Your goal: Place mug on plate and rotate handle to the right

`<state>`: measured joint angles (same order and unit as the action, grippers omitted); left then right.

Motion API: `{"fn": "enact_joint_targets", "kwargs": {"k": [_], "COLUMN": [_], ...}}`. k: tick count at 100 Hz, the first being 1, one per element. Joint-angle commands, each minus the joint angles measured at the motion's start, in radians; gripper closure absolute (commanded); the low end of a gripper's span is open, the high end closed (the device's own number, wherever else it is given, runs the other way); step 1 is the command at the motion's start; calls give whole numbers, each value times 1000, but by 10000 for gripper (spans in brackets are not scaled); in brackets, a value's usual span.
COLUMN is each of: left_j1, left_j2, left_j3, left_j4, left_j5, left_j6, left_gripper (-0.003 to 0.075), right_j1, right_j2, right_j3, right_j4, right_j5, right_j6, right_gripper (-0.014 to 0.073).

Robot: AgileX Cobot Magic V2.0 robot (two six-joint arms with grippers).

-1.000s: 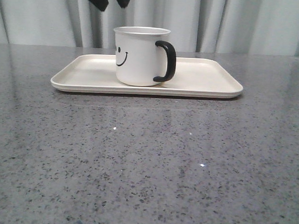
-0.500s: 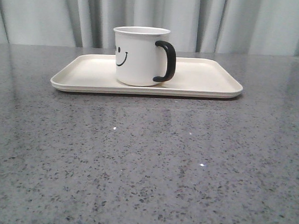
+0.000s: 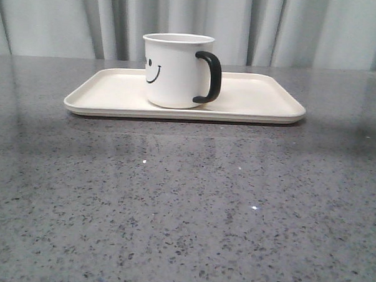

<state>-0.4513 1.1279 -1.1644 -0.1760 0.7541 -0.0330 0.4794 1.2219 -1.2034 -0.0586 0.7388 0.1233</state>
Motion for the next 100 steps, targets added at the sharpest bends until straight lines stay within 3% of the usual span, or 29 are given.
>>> {"fn": "enact_joint_targets", "kwargs": {"k": [1,25,55,100], "left_j1": [-4,-4,-4,-4], "left_j2": [-43,-72,-102,-161], "left_j3": [-10,-6,-6,-5], "left_j4": [-25,-53,-57,-53], "left_j5": [-77,-77,-66,-48], "left_j6": [1,1,1,7], "left_gripper": [407,407,407,407], "right_j1": [22,33,33,33], "right_j2": [57,254,470,660], "right_j3": [-115,-364,-629,-766], "right_j4": [-14,9,59,132], "right_j5": [-11,109,262,283], "right_j6": [-12,-12,-12,-12], "right_gripper": [209,126,124,124]}}
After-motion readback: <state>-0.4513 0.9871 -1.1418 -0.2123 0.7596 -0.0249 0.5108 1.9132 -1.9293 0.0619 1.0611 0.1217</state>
